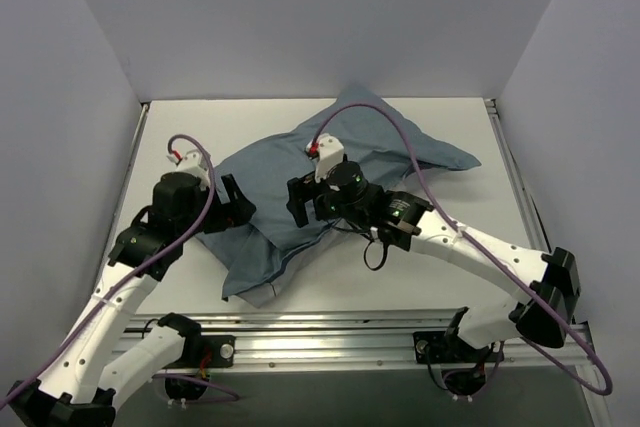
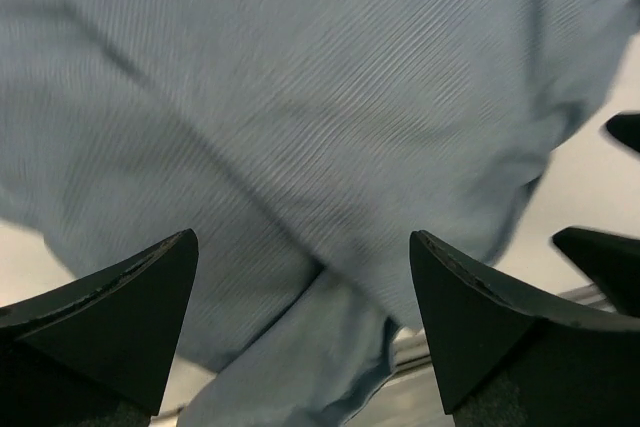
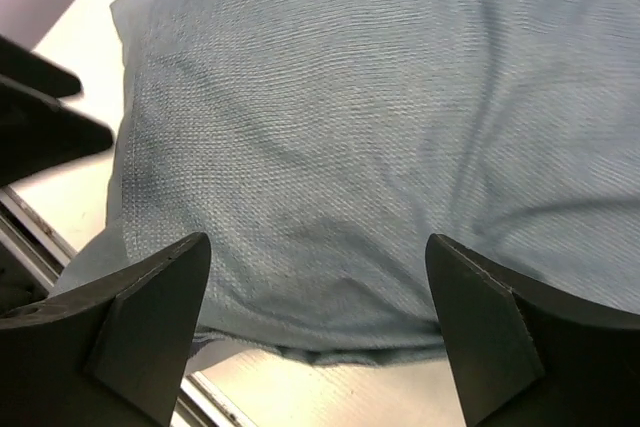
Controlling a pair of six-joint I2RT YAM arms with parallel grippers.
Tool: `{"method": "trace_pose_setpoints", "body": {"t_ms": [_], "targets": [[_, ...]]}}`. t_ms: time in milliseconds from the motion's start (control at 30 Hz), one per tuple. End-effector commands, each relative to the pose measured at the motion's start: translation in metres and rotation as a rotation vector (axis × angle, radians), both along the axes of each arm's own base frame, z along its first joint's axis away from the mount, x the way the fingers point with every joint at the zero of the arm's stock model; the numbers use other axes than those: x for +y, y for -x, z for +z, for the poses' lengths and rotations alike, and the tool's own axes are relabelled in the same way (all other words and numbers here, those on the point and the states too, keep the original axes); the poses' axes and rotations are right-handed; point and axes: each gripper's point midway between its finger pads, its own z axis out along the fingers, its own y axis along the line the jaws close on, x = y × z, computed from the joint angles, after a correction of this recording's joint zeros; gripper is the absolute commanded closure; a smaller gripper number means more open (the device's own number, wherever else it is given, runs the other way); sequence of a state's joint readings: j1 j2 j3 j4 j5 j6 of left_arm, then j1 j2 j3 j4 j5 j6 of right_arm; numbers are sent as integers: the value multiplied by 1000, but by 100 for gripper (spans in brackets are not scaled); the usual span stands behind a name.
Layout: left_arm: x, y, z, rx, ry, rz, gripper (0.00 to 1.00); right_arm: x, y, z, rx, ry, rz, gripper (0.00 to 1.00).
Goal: Remove the pillowcase from the pillow
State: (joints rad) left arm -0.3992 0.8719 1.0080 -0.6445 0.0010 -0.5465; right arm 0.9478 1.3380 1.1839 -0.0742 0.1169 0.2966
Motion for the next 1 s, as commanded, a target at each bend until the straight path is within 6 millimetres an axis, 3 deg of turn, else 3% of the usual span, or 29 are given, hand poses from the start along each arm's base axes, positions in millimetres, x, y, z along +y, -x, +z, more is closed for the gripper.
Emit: {"method": "trace_pose_setpoints", "body": {"t_ms": [0,67,100,133,200,267,333,400,500,600,667,700,800,867,967], "targets": [[11,28,-43,151,5,49,5,21,-7,-14,-50,77,68,16],[11,29,-50,156,24,65,5,27,-14,-38,-36,128,68,15],[10,26,-57,158,25,68,5,33,-22,-38,-56,114,57,15],[9,23,-61,160,27,71,5,30,-33,-54,-44,147,24,15],[2,8,-67,143,38,66,5,26,-45,-66,-25,155,-12,15],[-12,0,-76,154,64,18,5,12,-60,-79,12,149,-77,15],[-27,-21,-78,126,96,-17,5,-5,-67,-91,39,154,-124,15],[-48,-36,-72,91,147,-90,5,-30,-78,-97,60,162,-202,16],[-67,-56,-59,38,179,-145,5,-55,-84,-93,59,164,-261,16],[-74,-68,-41,-19,164,-178,5,-61,-81,-78,35,170,-261,16],[-76,-70,-28,-58,153,-198,4,-62,-83,-61,8,155,-266,15],[-76,-67,-22,-72,158,-210,4,-66,-79,-61,21,179,-262,16],[-75,-54,-21,-82,159,-239,4,-56,-70,-36,-34,184,-210,15],[-72,-46,-28,-61,155,-242,5,-40,-60,-23,-79,206,-162,15],[-68,-28,-44,-25,139,-251,5,-23,-46,-16,-101,228,-113,15]]}}
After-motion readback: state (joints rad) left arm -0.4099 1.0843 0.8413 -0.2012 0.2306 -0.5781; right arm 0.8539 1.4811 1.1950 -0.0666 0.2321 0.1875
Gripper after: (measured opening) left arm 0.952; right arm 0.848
